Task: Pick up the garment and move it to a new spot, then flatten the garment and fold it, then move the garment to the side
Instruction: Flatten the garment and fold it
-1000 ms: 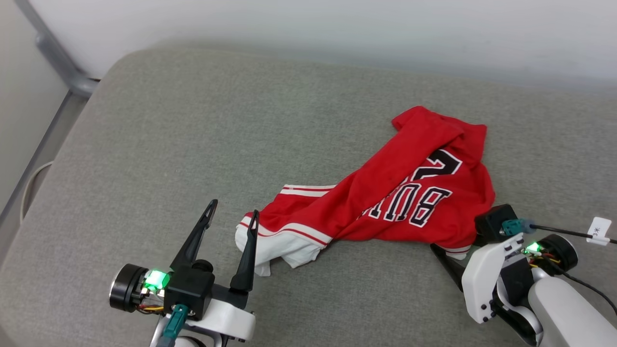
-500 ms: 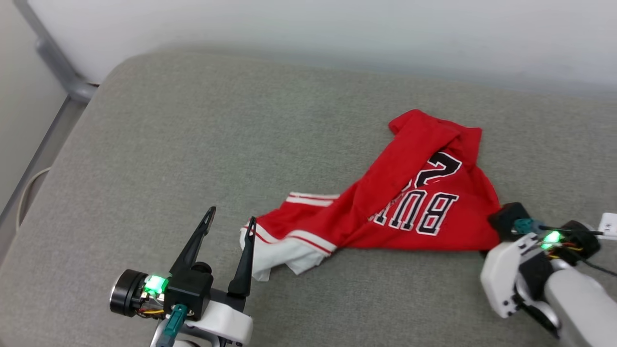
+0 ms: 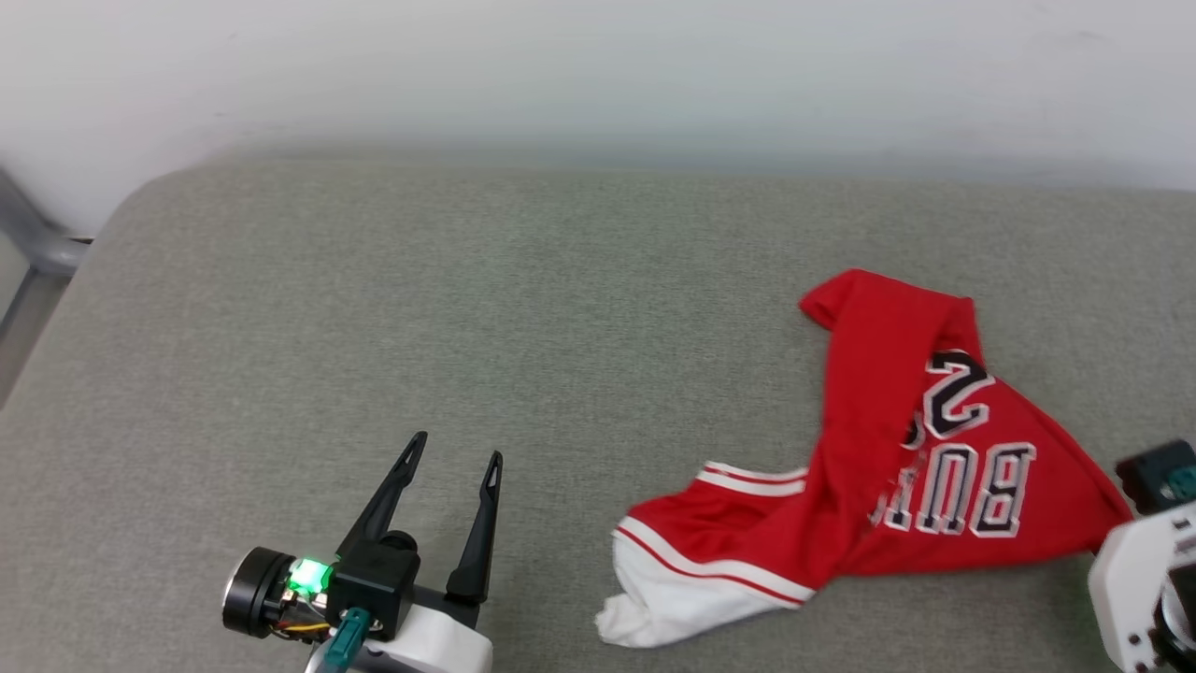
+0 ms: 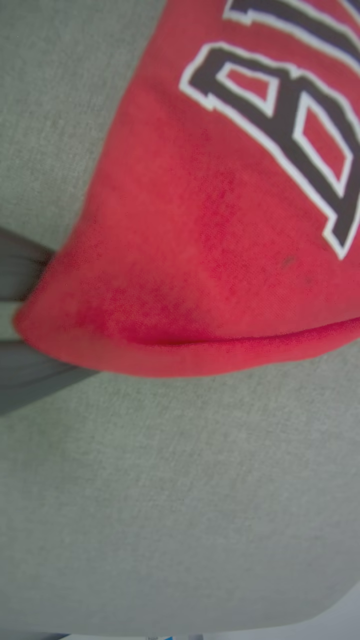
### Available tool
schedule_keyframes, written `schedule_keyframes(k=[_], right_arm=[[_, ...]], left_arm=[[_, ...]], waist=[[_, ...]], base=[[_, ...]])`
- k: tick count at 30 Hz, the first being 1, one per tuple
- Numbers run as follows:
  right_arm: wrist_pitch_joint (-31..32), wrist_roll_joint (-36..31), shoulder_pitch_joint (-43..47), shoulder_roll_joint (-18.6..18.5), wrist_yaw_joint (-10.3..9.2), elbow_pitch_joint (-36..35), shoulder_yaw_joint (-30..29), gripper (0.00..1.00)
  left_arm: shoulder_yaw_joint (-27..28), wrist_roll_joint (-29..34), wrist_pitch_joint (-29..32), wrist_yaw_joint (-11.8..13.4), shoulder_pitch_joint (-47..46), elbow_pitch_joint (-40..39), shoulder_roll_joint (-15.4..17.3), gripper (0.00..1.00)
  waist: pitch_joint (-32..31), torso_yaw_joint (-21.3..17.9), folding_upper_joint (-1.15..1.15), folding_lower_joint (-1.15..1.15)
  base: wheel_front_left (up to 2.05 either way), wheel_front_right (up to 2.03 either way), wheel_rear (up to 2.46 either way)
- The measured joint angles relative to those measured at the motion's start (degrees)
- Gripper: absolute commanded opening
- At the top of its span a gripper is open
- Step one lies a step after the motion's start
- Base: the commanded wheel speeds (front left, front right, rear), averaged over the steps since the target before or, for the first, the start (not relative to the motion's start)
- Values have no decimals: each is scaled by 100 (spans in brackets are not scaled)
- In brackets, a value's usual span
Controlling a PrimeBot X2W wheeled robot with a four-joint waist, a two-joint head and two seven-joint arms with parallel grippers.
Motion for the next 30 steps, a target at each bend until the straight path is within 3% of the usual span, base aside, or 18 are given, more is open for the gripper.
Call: schedule_keyframes(k=[2, 3, 4, 11, 15, 24, 30], right_arm=[[183, 13, 249, 77, -1, 9, -349, 0], [210, -2, 359, 138, -1, 3, -474, 16], [174, -63, 452, 216, -1, -13, -590, 97], [66, -181, 569, 811, -1, -301, -1138, 100], [498, -91, 560, 657, -1, -971, -1240, 100], [2839, 192, 443, 142, -1, -3196, -1806, 100], [4273, 533, -250, 197, -1, -3726, -1814, 100]], left_arm=[[20, 8, 0, -9, 1, 0, -10, 100], [26, 10, 0, -15, 1, 4, -19, 100], [23, 11, 0, -22, 1, 19, -25, 100], [73, 55, 0, -68, -75, 55, -42, 100], [86, 59, 0, -100, -96, 79, -42, 100], [86, 68, 0, -151, -155, 141, -112, 100], [67, 109, 0, -196, -340, 148, -157, 100]], waist=[[24, -69, 0, 0], [41, -102, 0, 0], [59, -134, 0, 0], [152, -355, 0, 0], [164, -436, 0, 0], [263, -309, 0, 0], [456, -58, 0, 0]], base=[[0, 0, 0], [0, 0, 0], [0, 0, 0], [0, 0, 0], [0, 0, 0], [0, 0, 0], [0, 0, 0]])
